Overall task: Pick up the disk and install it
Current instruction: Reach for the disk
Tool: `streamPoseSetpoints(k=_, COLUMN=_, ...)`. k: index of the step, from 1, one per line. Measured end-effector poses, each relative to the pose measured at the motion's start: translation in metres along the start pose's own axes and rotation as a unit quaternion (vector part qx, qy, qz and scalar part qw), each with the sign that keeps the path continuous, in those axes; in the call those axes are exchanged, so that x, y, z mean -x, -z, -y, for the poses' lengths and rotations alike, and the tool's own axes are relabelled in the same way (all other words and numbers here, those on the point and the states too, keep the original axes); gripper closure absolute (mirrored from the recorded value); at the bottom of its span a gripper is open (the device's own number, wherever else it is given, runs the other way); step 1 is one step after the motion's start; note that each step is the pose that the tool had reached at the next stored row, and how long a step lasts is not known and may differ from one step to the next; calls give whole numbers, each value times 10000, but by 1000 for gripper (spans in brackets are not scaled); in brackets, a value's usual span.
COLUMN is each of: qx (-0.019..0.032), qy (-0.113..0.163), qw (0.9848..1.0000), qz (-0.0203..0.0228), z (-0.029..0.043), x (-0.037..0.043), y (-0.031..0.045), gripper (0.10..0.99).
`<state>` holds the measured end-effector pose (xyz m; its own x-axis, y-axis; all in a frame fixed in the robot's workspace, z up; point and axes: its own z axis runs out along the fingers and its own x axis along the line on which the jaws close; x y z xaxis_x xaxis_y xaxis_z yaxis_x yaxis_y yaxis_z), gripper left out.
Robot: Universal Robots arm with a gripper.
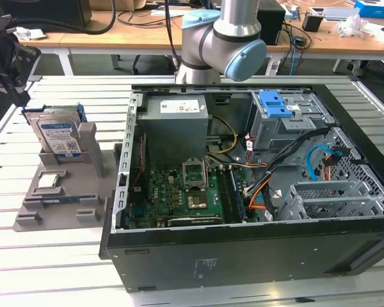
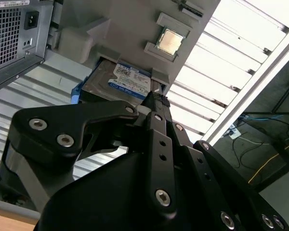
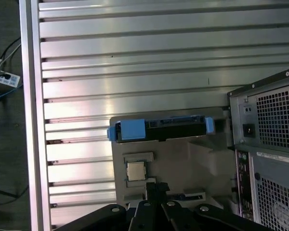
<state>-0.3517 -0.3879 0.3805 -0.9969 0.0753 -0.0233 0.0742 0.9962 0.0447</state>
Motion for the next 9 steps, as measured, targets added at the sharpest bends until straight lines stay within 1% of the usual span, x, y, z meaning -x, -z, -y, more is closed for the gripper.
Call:
streamPoseSetpoints(k=5, qx=-23, qy=1, qw=10000, qz=1, z=-13, x=-33, y=-76, gripper=980)
streamPoseSetpoints(k=8, qx=-84, qy=2, qw=10000, qz=6, z=-44, x=-48, y=-105, gripper=980)
streamPoseSetpoints(k=9, qx=-95, qy=2, qw=10000, qz=8, z=-65, x=-62, y=-118, gripper=980)
